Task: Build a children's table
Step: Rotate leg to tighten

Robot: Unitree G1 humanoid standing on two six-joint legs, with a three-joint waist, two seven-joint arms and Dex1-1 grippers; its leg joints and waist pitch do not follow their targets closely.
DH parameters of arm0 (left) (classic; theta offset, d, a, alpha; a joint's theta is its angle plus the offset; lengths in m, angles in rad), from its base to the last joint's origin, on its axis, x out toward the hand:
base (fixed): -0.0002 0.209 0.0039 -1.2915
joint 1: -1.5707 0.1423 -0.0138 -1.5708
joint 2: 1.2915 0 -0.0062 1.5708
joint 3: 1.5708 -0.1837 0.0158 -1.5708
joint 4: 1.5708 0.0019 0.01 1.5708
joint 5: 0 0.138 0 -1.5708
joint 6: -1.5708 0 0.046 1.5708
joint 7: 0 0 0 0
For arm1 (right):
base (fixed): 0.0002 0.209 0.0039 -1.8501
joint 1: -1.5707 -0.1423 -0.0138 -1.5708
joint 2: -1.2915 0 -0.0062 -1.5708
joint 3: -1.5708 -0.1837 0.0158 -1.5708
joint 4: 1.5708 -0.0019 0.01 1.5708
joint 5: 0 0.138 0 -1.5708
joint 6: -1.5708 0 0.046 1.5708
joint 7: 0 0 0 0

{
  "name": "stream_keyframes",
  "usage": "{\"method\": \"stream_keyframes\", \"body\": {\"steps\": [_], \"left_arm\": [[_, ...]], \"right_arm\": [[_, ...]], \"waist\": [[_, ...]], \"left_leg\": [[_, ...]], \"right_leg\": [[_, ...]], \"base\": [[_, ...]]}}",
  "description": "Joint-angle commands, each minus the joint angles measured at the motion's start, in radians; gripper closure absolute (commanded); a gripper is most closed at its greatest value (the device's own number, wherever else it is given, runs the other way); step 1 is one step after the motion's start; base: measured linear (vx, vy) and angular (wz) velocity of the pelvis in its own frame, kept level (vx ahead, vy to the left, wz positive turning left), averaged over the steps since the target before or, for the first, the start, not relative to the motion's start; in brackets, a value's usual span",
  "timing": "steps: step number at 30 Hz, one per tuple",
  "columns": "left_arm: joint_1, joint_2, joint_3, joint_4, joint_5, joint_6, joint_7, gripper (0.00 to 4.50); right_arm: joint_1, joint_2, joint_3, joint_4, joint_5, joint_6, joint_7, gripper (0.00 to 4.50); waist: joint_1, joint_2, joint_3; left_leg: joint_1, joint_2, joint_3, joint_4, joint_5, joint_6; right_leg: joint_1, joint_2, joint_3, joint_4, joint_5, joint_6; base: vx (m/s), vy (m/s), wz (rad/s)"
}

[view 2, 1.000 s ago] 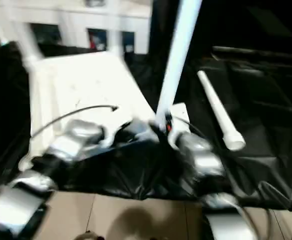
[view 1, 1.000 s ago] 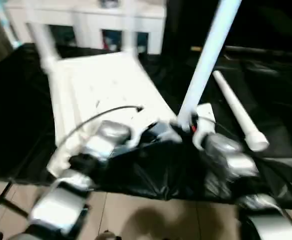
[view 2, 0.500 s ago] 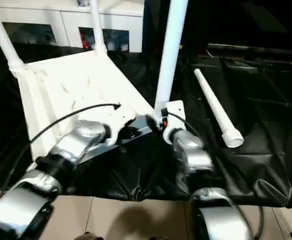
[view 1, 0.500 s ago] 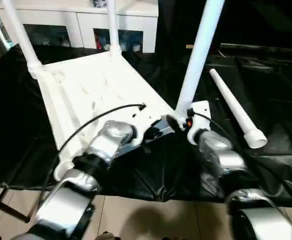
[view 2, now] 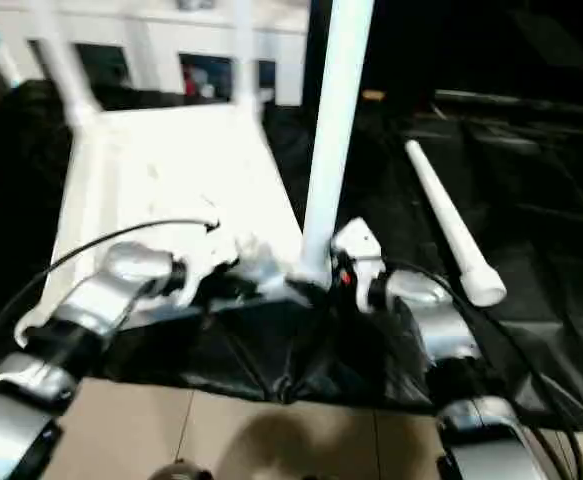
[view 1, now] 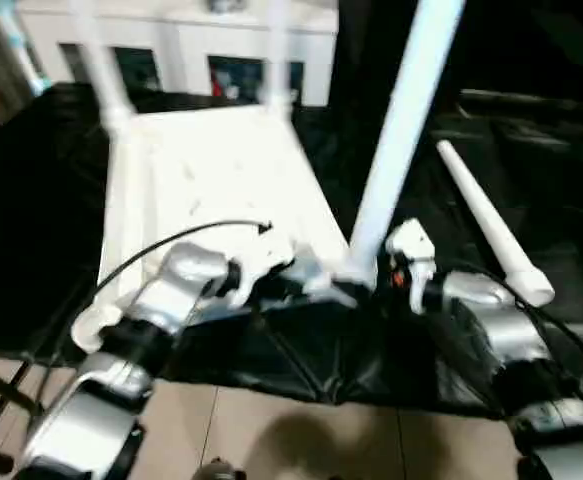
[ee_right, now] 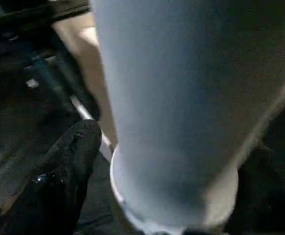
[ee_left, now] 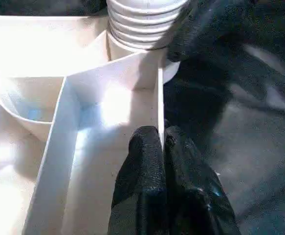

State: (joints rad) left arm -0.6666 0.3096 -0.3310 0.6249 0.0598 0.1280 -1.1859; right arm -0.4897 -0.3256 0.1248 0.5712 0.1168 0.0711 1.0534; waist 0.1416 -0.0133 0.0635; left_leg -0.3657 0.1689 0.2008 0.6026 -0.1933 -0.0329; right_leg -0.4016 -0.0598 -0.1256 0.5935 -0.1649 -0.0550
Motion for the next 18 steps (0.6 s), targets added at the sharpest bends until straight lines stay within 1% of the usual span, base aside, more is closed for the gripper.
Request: {"method": "stream_keyframes", "body": {"steps": [1,3,4,6,9,12,14,16,18], "left_arm": [[-0.007,-0.012,-0.028,-0.041,-0.019,-0.021,-0.034,4.5],[-0.003,0.004,-0.038,-0.048,-0.019,-0.027,-0.068,4.5],[-0.003,0.008,-0.04,-0.049,-0.019,-0.026,-0.078,4.5],[-0.002,0.012,-0.043,-0.05,-0.02,-0.026,-0.087,4.5],[-0.001,0.02,-0.046,-0.053,-0.018,-0.025,-0.108,4.5],[0.0,0.028,-0.049,-0.054,-0.015,-0.025,-0.132,4.5],[-0.001,0.025,-0.049,-0.052,-0.017,-0.022,-0.132,4.5],[-0.003,0.016,-0.042,-0.048,-0.024,-0.014,-0.122,4.5],[-0.014,-0.009,-0.024,-0.033,-0.026,-0.002,-0.072,4.5]], "right_arm": [[0.007,0.006,0.036,-0.035,0.011,-0.001,0.051,0.58],[0.02,0.0,0.047,-0.057,0.023,0.019,0.091,0.58],[0.024,-0.002,0.051,-0.066,0.027,0.028,0.104,0.84],[0.028,-0.005,0.054,-0.074,0.03,0.034,0.114,0.84],[0.035,-0.011,0.064,-0.093,0.036,0.051,0.132,1.17],[0.05,-0.022,0.077,-0.125,0.048,0.082,0.163,1.36],[0.057,-0.022,0.077,-0.136,0.05,0.092,0.17,1.59],[0.065,-0.02,0.078,-0.144,0.05,0.097,0.171,1.71],[0.073,0.003,0.065,-0.144,0.055,0.097,0.131,1.75]], "waist": [[-0.003,-0.001,-0.076],[0.001,0.003,-0.075],[0.001,0.004,-0.076],[0.002,0.004,-0.076],[0.004,0.004,-0.077],[0.006,0.005,-0.077],[0.007,0.006,-0.077],[0.007,0.006,-0.076],[0.007,0.005,-0.075]], "left_leg": [[0.017,0.088,-0.039,-0.067,-0.15,0.068],[0.016,0.087,-0.041,-0.067,-0.152,0.066],[0.016,0.088,-0.041,-0.068,-0.149,0.064],[0.017,0.089,-0.042,-0.068,-0.148,0.064],[0.017,0.087,-0.041,-0.068,-0.148,0.06],[0.017,0.087,-0.041,-0.068,-0.144,0.062],[0.017,0.087,-0.042,-0.067,-0.148,0.06],[0.017,0.087,-0.042,-0.068,-0.154,0.054],[0.019,0.086,-0.041,-0.068,-0.159,0.051]], "right_leg": [[0.057,-0.123,0.079,-0.077,-0.274,-0.145],[0.059,-0.125,0.078,-0.079,-0.299,-0.137],[0.058,-0.125,0.078,-0.078,-0.299,-0.133],[0.057,-0.123,0.078,-0.077,-0.294,-0.132],[0.058,-0.125,0.078,-0.079,-0.296,-0.131],[0.058,-0.123,0.078,-0.079,-0.3,-0.122],[0.057,-0.125,0.078,-0.079,-0.299,-0.125],[0.057,-0.125,0.077,-0.081,-0.31,-0.124],[0.055,-0.125,0.078,-0.084,-0.321,-0.122]], "base": [[0.0,0.0,0.0],[0.0,0.0,0.0],[0.0,0.0,0.0],[0.0,0.0,0.0],[0.0,0.0,0.0],[0.0,0.0,0.0],[0.0,0.0,0.0],[0.0,0.0,0.0],[0.0,0.0,0.0]]}}
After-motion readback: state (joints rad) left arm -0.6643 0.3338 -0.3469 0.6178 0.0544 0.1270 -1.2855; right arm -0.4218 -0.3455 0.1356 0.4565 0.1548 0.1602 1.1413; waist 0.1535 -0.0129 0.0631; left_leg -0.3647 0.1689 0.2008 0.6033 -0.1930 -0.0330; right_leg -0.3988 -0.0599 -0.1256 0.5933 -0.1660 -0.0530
